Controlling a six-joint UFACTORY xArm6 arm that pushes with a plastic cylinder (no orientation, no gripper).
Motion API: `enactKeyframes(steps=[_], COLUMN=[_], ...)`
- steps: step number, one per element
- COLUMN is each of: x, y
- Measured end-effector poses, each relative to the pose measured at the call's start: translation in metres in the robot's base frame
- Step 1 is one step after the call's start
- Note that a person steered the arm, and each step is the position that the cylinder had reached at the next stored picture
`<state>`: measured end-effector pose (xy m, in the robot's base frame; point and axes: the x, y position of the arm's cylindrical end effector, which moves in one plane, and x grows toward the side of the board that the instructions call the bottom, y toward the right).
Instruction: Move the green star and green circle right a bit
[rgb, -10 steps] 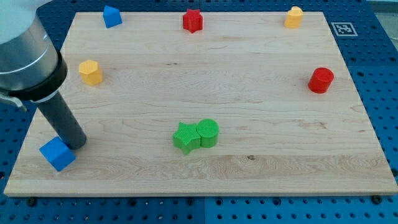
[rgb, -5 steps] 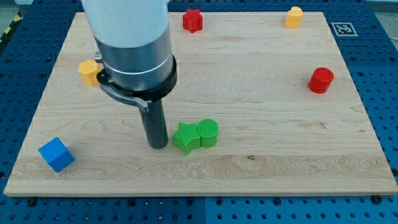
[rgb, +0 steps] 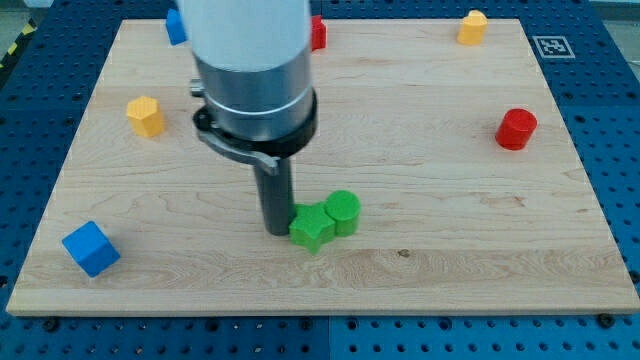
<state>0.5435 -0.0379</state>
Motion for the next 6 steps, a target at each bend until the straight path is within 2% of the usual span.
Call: enactKeyframes(steps=[2,6], x=[0.031,0.025], y=[0.027,0.034])
